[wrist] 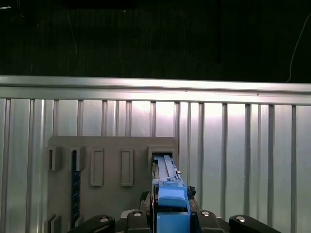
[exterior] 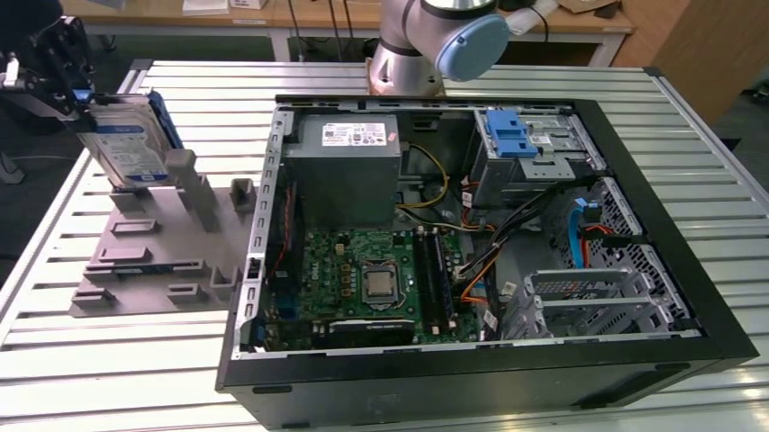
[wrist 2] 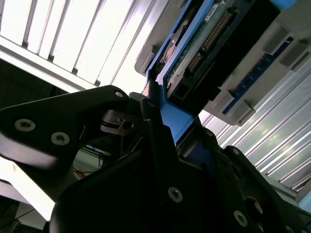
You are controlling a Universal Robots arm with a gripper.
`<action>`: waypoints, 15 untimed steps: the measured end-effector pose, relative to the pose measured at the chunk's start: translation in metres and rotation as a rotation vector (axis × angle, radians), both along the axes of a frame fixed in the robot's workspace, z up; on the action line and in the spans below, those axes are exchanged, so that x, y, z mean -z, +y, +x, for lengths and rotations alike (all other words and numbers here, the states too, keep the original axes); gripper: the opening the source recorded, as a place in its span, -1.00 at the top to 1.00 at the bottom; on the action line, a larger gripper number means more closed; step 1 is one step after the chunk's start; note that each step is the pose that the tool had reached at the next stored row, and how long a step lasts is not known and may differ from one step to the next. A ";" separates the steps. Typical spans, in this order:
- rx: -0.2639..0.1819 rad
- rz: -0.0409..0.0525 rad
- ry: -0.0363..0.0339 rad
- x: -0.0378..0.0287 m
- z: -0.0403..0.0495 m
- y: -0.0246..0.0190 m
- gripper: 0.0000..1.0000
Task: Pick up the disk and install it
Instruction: 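Pick up the disk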
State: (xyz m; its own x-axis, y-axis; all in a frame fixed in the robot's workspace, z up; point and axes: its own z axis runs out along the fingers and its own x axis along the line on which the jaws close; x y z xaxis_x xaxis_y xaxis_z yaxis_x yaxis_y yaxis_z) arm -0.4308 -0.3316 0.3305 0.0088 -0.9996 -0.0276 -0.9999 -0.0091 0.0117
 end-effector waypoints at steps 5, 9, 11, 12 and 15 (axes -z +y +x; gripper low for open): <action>0.000 0.0000 0.0002 -0.0013 0.0000 0.0000 0.27; 0.000 0.0001 0.0000 -0.0025 0.0000 0.0000 0.27; 0.000 0.0001 0.0001 -0.0029 0.0000 0.0000 0.27; 0.000 0.0000 0.0002 -0.0032 0.0000 0.0000 0.27; 0.000 0.0000 0.0002 -0.0035 0.0000 0.0000 0.27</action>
State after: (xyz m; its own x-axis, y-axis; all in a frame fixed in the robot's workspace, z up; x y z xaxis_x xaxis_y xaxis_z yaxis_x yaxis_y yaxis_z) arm -0.4308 -0.3315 0.3340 0.0088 -0.9996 -0.0276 -0.9999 -0.0091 0.0119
